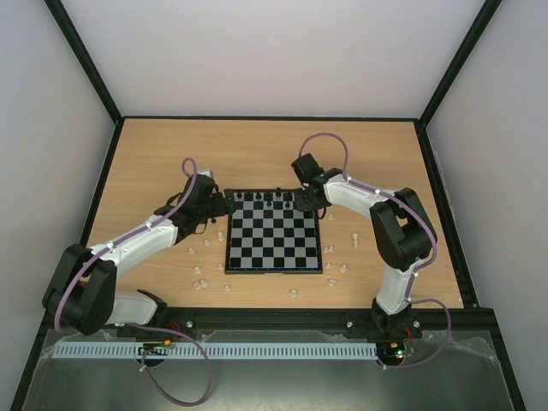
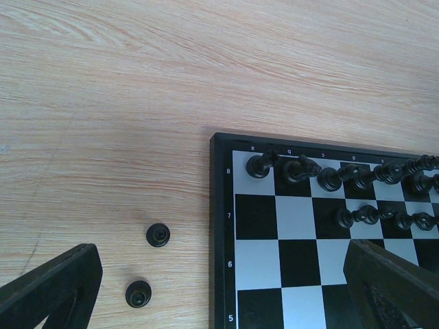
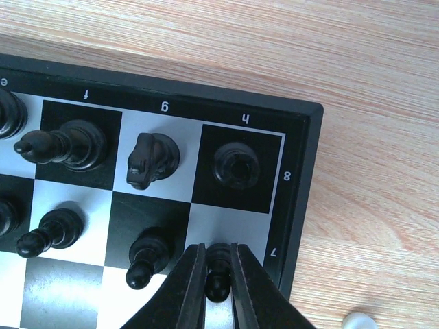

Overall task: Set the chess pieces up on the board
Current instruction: Place the chess piece on the chessboard, then pick up the chess piece at the center of the board.

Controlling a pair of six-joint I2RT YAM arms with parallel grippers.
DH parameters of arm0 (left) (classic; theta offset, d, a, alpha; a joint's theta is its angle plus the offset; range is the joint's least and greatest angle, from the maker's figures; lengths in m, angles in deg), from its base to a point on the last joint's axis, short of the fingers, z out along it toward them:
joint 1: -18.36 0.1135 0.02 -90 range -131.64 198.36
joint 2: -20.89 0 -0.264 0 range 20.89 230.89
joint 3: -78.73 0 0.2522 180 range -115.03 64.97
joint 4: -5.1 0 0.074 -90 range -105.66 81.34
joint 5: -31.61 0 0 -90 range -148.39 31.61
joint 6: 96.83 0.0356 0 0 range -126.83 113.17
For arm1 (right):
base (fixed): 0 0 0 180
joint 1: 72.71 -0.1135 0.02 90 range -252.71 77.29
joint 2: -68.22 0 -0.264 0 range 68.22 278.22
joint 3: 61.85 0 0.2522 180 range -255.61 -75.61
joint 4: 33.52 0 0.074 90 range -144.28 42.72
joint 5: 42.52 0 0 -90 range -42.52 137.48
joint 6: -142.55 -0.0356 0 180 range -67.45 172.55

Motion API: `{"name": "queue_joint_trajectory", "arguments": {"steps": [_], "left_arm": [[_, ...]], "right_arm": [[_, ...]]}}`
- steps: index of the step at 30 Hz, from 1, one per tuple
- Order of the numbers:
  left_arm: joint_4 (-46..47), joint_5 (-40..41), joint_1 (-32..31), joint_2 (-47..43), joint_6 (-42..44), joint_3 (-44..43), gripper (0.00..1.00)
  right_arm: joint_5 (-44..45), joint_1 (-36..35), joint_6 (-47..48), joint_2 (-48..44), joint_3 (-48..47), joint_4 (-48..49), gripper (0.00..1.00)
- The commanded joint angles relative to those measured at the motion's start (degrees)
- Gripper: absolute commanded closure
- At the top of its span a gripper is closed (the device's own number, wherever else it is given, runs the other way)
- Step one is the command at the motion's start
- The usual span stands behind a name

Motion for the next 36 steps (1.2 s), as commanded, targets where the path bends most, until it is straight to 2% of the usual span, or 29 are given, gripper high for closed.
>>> {"name": "queue_joint_trajectory", "arguments": {"steps": [1,11,18,25,30,36], "left_arm": [[-0.9,0.9,-0.2,0.9,-0.4,-0.7,0.00],[-1.0,1.2,-0.2,2.1,-0.4,-0.9,0.00],[-2.8,3.5,0.0,2.5,-1.3,-1.0,0.01],[-7.0,7.0,0.3,7.9,-1.0,-5.1,0.01],[-8.8,8.7,0.3,11.8,-0.2,-7.8,0.13],[-9.2,7.9,0.5,14.3,-0.1,-8.0,0.36]], "right_arm": [[0.8,0.0,0.1,1.0,-1.5,-1.8,0.88],[0.9,0.0,0.1,-0.2,-1.0,-1.7,0.74],[0.3,0.0,-1.6,-9.0,2.0,-1.4,0.57],[-3.8,-0.2,-2.7,-16.9,7.6,-0.7,0.55],[-5.3,-0.5,-2.6,-19.1,9.7,0.3,0.54],[-7.0,-1.6,-2.6,-19.0,10.3,1.0,0.55]]}}
